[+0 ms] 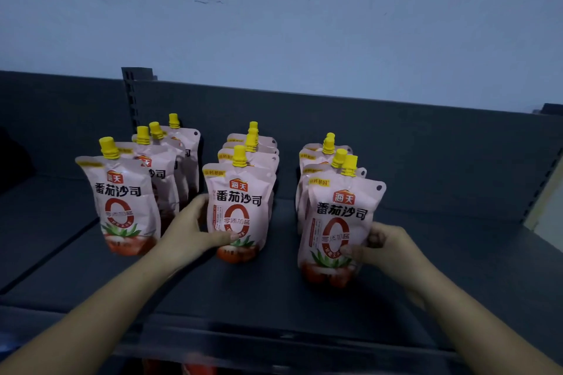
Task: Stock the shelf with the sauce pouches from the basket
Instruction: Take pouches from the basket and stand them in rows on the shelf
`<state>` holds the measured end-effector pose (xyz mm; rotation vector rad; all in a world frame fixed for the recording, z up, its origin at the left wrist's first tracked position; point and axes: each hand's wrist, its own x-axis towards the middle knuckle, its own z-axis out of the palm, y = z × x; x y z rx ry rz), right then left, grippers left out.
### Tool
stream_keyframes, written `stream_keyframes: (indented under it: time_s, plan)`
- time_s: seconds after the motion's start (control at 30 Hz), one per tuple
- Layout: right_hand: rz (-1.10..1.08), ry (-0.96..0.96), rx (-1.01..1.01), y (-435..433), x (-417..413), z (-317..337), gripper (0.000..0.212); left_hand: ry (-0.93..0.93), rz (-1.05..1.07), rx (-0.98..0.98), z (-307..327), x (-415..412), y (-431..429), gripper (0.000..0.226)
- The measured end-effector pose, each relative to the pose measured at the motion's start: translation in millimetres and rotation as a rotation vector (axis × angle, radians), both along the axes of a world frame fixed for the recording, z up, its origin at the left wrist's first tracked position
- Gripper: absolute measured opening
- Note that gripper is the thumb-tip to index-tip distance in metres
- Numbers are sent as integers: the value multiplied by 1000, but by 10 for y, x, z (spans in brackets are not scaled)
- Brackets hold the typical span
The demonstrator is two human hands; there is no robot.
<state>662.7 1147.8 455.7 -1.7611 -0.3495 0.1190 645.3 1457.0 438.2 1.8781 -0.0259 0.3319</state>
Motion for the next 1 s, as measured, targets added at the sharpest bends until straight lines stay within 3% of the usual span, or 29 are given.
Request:
stream_keyframes:
  time_s: [0.07,0.13,0.2,0.27,0.33,0.43,0.5,0.6,0.73,0.9,1.0]
  plan:
    - [-6,13,70,-4,-23,61,26,-139,183,-3,14,-118,-102,70]
    - [-6,9,132,-6,-49,147,27,-509,350,176,97,-323,-288,54]
    - [8,2,182,0,-80,251,36,-681,184,352,184,-471,-513,48]
    - [26,9,230,12,-129,351,49,-536,-190,386,255,-528,-788,66]
    - [28,6,250,26,-182,422,59,-385,-388,325,289,-497,-1019,85]
    - [37,-35,301,9,-256,458,70,-393,-386,121,369,-436,-1206,79]
    - [89,-88,312,-48,-296,445,92,-373,-422,2,405,-404,-1242,77]
    - [265,-166,174,-118,-362,417,117,-335,-434,-60,411,-356,-1260,79]
    - [233,-317,12,-171,-379,355,105,-284,-456,-48,419,-368,-1300,70]
    - [156,-452,-64,-114,-406,249,90,-458,-210,232,361,-438,-1419,69]
    - [63,-518,-117,-115,-384,246,80,-448,-206,254,362,-408,-1380,74]
